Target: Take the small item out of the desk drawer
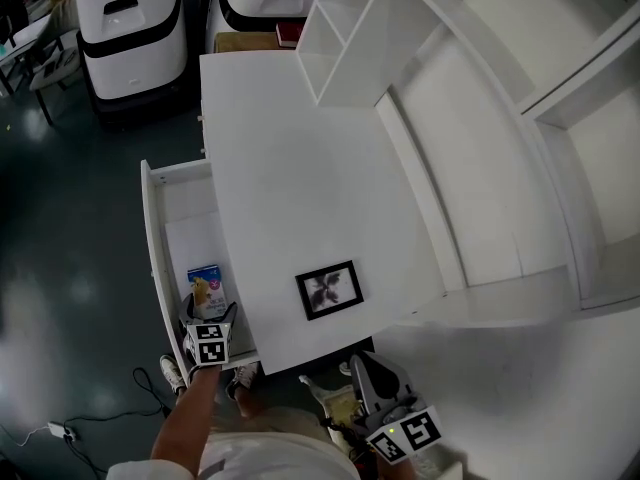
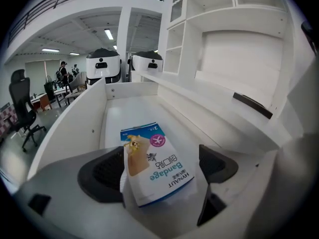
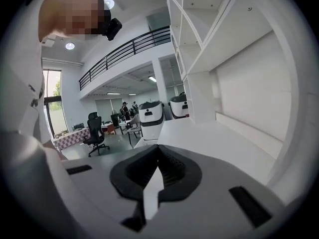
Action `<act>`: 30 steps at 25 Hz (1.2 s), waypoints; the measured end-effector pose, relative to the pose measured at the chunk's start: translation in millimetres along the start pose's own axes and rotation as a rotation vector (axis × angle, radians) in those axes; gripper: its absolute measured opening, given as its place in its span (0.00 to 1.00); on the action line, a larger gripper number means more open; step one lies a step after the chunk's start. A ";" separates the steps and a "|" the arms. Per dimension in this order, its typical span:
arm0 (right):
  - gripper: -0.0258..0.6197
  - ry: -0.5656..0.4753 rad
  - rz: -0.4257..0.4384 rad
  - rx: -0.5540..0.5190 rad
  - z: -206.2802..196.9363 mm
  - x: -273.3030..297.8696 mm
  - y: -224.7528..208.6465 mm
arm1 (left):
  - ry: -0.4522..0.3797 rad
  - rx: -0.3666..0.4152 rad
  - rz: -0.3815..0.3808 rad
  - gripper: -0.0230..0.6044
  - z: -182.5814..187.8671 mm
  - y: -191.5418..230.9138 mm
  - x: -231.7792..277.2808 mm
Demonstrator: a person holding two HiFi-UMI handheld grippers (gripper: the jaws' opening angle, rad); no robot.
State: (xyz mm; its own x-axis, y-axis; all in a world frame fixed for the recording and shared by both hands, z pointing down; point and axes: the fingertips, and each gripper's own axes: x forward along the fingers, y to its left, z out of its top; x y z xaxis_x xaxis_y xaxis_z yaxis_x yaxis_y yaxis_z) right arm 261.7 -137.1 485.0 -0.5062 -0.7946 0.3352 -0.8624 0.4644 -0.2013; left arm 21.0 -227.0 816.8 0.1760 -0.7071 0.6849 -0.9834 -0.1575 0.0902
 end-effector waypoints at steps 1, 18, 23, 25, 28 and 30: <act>0.05 0.002 -0.004 0.002 -1.0 -0.3 -1.6 | 0.009 -0.006 0.002 0.80 -2.3 0.3 2.0; 0.05 0.013 -0.052 0.033 -9.1 -9.3 -17.5 | 0.040 0.040 0.068 0.80 0.7 10.4 12.5; 0.05 0.014 -0.052 0.032 -10.5 -9.7 -17.6 | 0.094 -0.021 0.087 0.80 -9.8 16.2 21.2; 0.05 0.016 -0.055 0.031 -11.5 -11.2 -18.4 | 0.102 -0.023 0.091 0.80 -12.3 17.9 23.5; 0.05 0.021 -0.063 0.031 -13.4 -13.6 -20.3 | 0.095 -0.033 0.093 0.80 -11.6 20.4 26.7; 0.05 0.022 -0.067 0.032 -14.5 -15.1 -20.5 | 0.088 -0.046 0.092 0.80 -12.1 21.1 28.7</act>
State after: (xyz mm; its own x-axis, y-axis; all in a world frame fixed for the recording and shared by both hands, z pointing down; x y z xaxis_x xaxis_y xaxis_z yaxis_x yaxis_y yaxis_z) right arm 287.0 -129.0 497.4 -0.4473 -0.8147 0.3691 -0.8941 0.3974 -0.2064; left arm 4.8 -242.3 847.0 0.0828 -0.6532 0.7527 -0.9965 -0.0621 0.0557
